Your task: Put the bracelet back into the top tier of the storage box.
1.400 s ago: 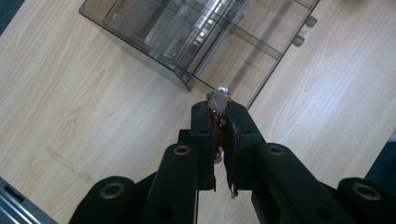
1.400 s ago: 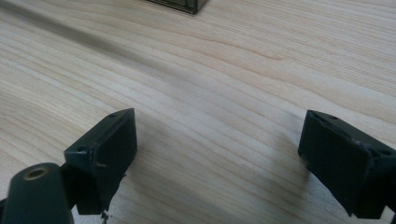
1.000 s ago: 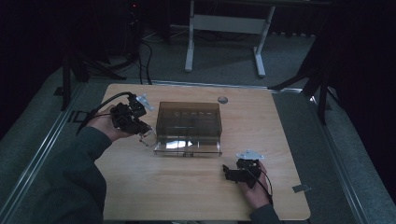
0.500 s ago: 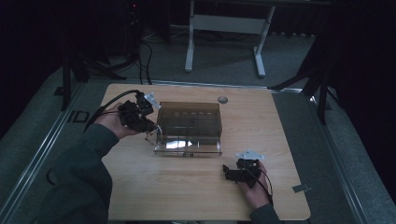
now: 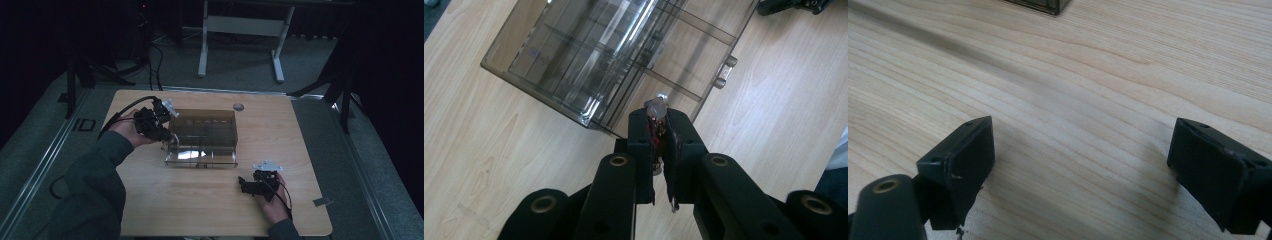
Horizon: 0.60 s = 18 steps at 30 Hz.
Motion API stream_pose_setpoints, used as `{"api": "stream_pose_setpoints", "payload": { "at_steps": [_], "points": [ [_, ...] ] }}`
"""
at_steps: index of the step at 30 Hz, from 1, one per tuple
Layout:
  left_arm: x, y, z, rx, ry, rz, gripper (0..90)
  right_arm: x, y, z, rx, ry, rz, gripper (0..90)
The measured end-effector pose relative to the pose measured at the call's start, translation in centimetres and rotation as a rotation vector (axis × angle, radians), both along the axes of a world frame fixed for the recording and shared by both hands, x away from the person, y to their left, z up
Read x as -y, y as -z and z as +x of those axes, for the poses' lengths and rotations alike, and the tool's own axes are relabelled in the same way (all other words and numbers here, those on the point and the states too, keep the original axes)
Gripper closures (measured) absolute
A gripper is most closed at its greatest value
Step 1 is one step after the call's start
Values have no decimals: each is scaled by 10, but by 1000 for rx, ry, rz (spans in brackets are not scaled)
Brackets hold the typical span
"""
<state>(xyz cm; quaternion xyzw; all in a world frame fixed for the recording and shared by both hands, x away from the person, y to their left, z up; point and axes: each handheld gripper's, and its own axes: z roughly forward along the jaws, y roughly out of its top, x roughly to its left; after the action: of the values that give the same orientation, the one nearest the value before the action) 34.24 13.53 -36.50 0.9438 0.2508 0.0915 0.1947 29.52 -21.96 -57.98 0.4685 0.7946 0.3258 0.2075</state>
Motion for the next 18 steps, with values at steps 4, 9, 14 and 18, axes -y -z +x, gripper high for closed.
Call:
{"api": "stream_pose_setpoints", "payload": {
  "at_steps": [4, 9, 14, 18],
  "points": [
    [2, 1, 1, -2, 3, 4, 830, 0, 0, 0, 0, 0, 0, 113],
    [6, 4, 2, -10, 10, 5, 830, 0, 0, 0, 0, 0, 0, 112],
    [9, 7, 3, -14, 17, 10, 829, 0, 0, 0, 0, 0, 0, 112],
    [14, 10, 4, -21, 27, 20, 828, 0, 0, 0, 0, 0, 0, 112]
  ]
}}
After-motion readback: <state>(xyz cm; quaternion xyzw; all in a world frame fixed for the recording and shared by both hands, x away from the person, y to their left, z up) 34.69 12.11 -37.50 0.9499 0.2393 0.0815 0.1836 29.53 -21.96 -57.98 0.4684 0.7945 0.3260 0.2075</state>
